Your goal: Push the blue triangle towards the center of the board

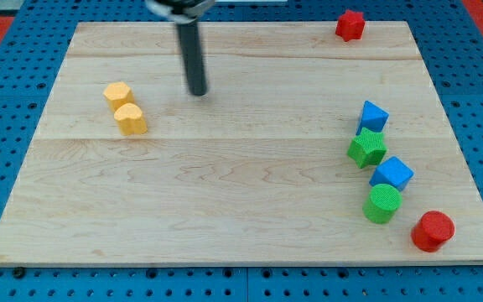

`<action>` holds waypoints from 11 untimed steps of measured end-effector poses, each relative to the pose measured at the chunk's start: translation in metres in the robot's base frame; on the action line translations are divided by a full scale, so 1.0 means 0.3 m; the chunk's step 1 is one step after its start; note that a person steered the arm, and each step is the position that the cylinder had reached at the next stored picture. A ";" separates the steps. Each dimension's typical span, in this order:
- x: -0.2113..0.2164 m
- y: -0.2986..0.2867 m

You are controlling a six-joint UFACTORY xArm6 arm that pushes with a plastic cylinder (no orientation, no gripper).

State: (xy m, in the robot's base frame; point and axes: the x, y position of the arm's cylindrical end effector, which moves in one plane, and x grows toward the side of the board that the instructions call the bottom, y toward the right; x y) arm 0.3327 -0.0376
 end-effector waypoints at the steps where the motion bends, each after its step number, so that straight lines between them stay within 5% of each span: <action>1: 0.045 0.271; 3: 0.099 0.876; 4: 0.242 0.906; 6: 0.173 0.610; 7: 0.175 0.651; 8: 0.141 0.924; 9: 0.290 0.847; 11: 0.249 0.466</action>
